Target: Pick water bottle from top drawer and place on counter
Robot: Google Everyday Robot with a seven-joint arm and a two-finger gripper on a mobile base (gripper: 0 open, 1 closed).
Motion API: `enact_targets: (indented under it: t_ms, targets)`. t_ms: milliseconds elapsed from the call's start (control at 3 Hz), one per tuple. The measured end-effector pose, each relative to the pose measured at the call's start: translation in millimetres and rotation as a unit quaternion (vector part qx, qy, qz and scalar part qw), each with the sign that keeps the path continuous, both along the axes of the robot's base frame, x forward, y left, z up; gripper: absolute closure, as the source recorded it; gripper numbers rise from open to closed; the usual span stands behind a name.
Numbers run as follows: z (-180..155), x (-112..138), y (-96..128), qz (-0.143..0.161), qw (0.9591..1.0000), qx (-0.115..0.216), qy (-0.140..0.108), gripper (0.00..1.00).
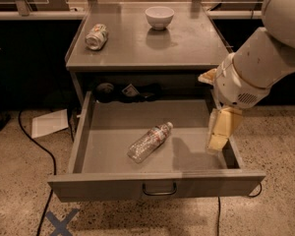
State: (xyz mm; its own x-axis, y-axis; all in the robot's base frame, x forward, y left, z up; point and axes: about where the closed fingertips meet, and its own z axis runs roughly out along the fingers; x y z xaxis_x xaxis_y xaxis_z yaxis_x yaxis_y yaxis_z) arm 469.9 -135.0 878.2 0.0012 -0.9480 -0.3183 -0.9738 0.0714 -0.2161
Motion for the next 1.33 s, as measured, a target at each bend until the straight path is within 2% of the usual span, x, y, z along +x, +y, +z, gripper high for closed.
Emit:
enact_targets:
  t_ms: [333,667,1000,1333]
  targets:
    - [-17.0,15.4,5.3,0.004,0.9999,0.005,-0.009,0.00]
    - [-31.6,45.3,11.8,0.018,0.9996,0.013,-0.020,0.00]
    - [-47.9,75.1,23.9,0.050,0.9977,0.031,-0.036,0.00]
    - [-70.9,98.3,37.3,0.081,0.9942,0.059,-0.039,0.00]
